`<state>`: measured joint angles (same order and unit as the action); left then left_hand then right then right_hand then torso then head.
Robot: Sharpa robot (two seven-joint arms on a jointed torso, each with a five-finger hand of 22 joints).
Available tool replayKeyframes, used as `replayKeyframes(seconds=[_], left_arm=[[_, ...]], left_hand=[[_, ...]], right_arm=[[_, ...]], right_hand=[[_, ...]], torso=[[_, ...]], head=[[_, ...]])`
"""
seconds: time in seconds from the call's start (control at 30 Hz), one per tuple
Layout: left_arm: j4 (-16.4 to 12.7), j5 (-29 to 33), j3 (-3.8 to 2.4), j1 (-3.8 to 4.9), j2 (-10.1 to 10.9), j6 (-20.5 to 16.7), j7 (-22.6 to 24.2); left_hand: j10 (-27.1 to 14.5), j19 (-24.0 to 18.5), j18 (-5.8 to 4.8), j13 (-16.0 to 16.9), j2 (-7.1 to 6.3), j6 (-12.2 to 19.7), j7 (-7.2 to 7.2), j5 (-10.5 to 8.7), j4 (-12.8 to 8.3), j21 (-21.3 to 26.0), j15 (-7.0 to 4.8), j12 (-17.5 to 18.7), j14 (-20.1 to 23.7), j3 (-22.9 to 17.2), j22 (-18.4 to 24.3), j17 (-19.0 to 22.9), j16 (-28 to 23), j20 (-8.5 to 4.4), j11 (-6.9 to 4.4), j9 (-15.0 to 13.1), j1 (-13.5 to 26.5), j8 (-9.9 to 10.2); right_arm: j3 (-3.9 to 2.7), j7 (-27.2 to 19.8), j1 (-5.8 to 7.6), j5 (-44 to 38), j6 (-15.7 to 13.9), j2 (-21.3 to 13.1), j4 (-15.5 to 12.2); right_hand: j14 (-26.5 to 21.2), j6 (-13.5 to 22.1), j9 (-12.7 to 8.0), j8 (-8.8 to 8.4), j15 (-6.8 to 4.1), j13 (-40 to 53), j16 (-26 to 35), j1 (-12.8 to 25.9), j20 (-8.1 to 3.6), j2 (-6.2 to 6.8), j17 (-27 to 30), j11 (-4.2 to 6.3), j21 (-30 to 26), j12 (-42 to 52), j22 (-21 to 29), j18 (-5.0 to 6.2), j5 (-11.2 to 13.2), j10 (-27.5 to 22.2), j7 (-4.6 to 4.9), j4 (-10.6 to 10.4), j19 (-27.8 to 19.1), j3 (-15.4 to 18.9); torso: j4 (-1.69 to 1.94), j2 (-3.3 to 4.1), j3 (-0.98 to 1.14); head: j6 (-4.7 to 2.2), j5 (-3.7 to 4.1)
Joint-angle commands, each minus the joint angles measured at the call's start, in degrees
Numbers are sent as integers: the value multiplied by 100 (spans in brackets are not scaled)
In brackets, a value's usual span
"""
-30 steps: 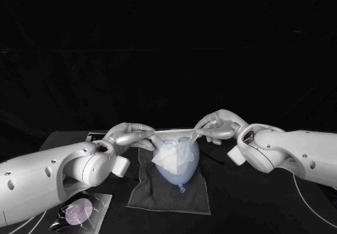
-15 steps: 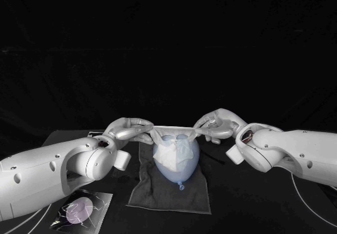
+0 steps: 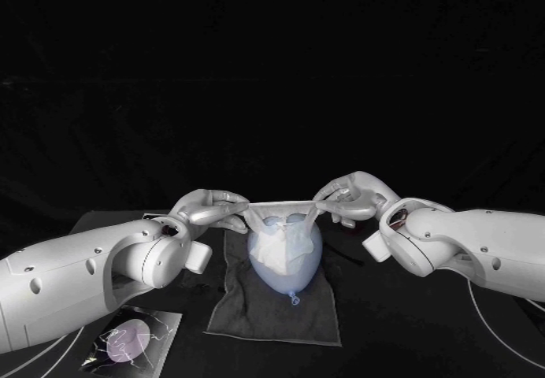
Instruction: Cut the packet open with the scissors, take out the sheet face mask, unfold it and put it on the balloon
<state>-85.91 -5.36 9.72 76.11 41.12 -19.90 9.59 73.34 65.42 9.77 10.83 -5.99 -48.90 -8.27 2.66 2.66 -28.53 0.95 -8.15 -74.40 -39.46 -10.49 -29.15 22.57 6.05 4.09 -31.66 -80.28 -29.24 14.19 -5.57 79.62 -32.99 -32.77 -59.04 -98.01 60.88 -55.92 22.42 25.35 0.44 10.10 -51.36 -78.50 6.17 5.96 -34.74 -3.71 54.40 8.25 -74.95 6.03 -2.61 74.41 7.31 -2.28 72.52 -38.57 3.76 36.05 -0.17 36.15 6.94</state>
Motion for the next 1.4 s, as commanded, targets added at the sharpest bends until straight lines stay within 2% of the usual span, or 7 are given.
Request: replayKeyframes(seconds=[0.03, 0.23, 0.47, 0.6, 1.17, 1.3, 1.4], left_arm=[[17, -122, -8, 12, -10, 75, -111], [29, -107, -8, 13, -23, -10, -129], [43, -74, -8, 13, -65, -145, -130], [67, -62, -8, 13, -96, -265, -122], [285, -231, -8, 13, -213, -478, -143], [308, -269, -8, 13, -225, -454, -183], [318, -282, -8, 13, -227, -438, -216]], left_hand=[[39, 7, 61, 5, 13, -44, -16, 21, -13, -34, -46, 24, -5, -5, -10, -13, 37, -46, 14, -1370, -11, 3], [30, 5, 58, 2, -8, -48, -18, 21, -10, -53, -46, 38, -4, 5, -20, -42, 57, -48, 17, -1367, 4, 14], [22, 0, 55, -1, -13, -51, -18, 21, -2, -63, -44, 48, 1, 9, -26, -61, 69, -48, 19, -1365, 14, 22], [20, -1, 55, -2, -12, -52, -18, 21, 0, -65, -43, 51, 1, 10, -28, -65, 72, -48, 20, -1365, 17, 23], [-45, 3, 54, -39, -24, -47, -31, 20, 15, -166, -47, 141, -8, 18, -81, -217, 195, -62, 35, -1345, 19, 84], [-306, -113, 28, -148, -33, 53, -128, 27, 17, -276, 21, 330, 139, 79, -155, -396, 353, -35, 136, -1215, 4, 268], [-560, -269, 9, -267, -59, 143, -232, 36, -32, -438, 87, 442, 302, 165, -265, -540, 490, -15, 236, -971, -46, 525]], right_arm=[[-1, -33, -3, 88, -100, 23, 42], [-1, 191, -5, 8, 60, 54, 102], [-1, 575, -31, -11, 579, 89, 202], [-1, 675, -63, -27, 694, 100, 239], [-1, 468, -97, 27, 154, 149, 321], [-1, 448, -99, 59, 86, 161, 343], [-1, 449, -105, 73, 57, 176, 367]], right_hand=[[-24, -35, 7, 23, -20, 9, 12, -22, 7, -62, -5, 15, 9, 26, -557, 100, -32, 19, 11, 9, -8, -16], [-36, -26, 6, 16, -16, 10, 16, -8, 9, -51, -5, 9, -49, 15, -541, 110, -32, 3, 17, 6, -33, -14], [-132, 65, 5, -37, 33, -11, 23, 42, 43, 6, -11, -47, -244, -85, -491, 136, -37, -151, 71, 21, -127, 38], [-247, 123, 13, -68, 78, -37, 47, 65, 80, 25, -3, -92, -510, -156, -421, 177, -37, -257, 108, 34, -274, 130], [-491, 330, -66, -290, 205, -147, -71, 193, 199, 108, -35, -233, -804, -322, -353, 217, -41, -579, 240, -52, -429, 415], [-704, 472, -139, -444, 290, -225, -101, 266, 265, 184, -35, -327, -1247, -392, -244, 276, -40, -781, 334, -139, -696, 489], [-1004, 634, -217, -607, 397, -332, -103, 268, 350, 244, -10, -436, -1996, -432, -46, 377, -44, -1038, 446, -189, -1178, 526]], torso=[[1, 2, -2], [5, 1, -5], [14, 3, -6], [2, 3, -7], [1, 10, -5], [4, 10, -3], [3, 10, -2]], head=[[7, 3], [10, 9], [13, 37], [14, 15], [13, 17], [14, 16], [21, 17]])
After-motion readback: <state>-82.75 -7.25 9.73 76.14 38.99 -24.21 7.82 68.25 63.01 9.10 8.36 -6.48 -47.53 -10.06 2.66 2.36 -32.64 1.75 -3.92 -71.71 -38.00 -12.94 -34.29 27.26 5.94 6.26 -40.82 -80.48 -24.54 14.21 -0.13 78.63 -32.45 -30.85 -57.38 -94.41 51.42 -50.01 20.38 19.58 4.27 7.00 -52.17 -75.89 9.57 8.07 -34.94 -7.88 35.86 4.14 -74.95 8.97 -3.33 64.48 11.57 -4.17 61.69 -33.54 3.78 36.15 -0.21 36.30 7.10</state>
